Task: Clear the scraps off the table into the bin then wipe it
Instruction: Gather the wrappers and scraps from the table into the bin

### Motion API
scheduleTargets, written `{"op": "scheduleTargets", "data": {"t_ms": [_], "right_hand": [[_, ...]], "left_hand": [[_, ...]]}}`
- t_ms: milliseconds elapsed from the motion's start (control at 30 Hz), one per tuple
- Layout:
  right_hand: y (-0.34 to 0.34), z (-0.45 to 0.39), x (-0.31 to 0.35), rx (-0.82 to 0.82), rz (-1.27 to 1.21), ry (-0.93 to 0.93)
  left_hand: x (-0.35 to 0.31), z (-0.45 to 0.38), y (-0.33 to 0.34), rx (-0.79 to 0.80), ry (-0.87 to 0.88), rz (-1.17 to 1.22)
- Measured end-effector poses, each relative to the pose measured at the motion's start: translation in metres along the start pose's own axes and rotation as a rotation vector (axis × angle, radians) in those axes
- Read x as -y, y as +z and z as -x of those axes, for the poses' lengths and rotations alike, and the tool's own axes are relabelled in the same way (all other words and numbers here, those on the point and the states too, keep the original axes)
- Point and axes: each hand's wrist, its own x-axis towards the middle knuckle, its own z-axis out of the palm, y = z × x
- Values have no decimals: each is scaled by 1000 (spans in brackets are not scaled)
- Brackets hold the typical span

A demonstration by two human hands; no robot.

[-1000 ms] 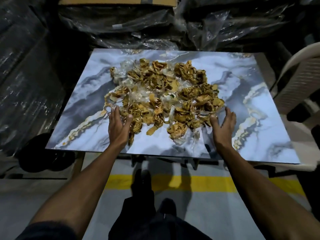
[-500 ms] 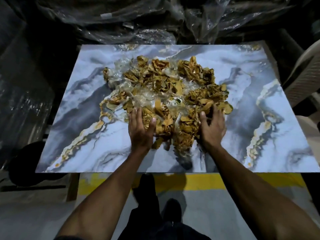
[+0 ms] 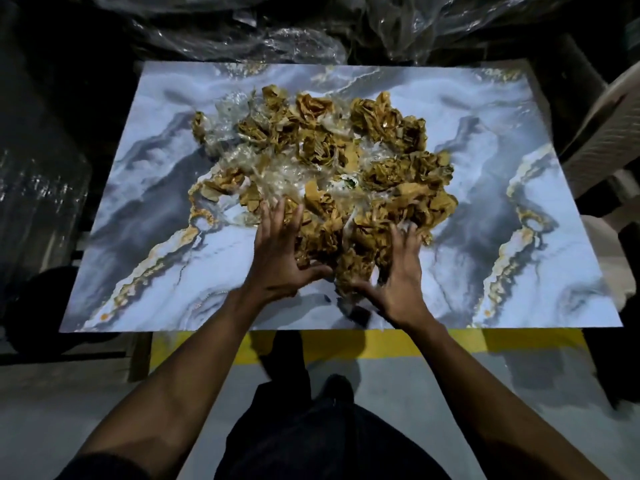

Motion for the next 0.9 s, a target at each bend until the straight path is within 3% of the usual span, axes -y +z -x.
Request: {"op": "scheduleTargets", "data": {"t_ms": [133,267,433,600,700,767,900], "right_hand": [[4,-13,4,35,93,4],[15,-31,15,-45,153,49],[17,-39,27,-60,140,95],[-15,-27,9,-338,-74,73],[-38,-53,-6,-463,-111,198],[-53,-77,-15,-437,-92,272],[-67,-113,-34,-236,39,251]], "left_hand": [[-5,0,4,49,-35,-24],[-18,-4,6,-19,-184,9],[-22,1,0,-58,-209,92],[-19,10,-4,-179,-240,108],[-16,1,-3,-209,-257,113],[-16,-8,-2,-205,-259,96],[-22,-25,2,-177,-284,138]]}}
